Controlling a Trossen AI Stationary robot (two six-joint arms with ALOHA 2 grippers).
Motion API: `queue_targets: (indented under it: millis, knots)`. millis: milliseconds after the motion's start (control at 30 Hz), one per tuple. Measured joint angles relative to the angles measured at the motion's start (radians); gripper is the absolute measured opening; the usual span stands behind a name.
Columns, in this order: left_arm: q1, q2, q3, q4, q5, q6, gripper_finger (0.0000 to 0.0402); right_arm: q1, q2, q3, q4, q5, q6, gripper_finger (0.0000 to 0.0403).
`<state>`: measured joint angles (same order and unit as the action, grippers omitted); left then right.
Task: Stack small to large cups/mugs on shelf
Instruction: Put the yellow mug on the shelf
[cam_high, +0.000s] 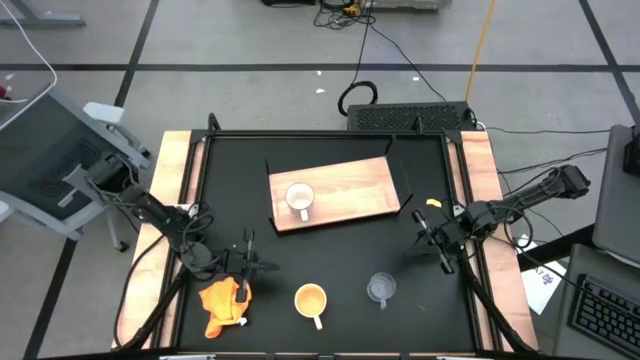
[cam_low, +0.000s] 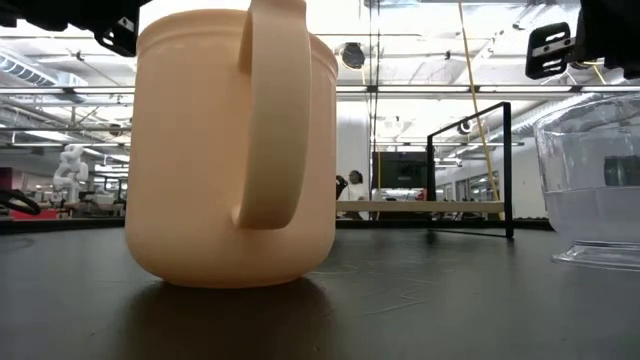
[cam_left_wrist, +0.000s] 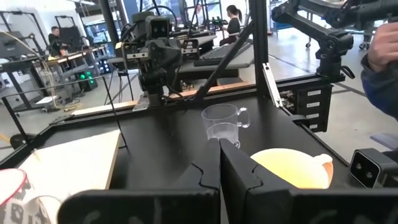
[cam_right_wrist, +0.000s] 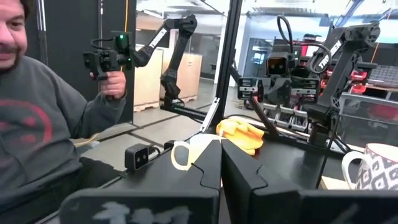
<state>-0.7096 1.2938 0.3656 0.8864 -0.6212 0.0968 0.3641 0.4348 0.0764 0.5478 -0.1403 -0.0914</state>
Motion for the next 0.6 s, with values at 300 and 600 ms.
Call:
queue_targets:
  millis: [300,600]
  knots:
    - [0.06,0.0,0.001,-0.023,0.049,-0.122,0.0001,0.0,-0.012,-0.003,-0.03,-0.001,0.012,0.0]
    - [0.096,0.001,0.186,-0.365,0.138,-0.237,0.0,0.0,-0.012,-0.003,-0.034,-0.001,0.01,0.0]
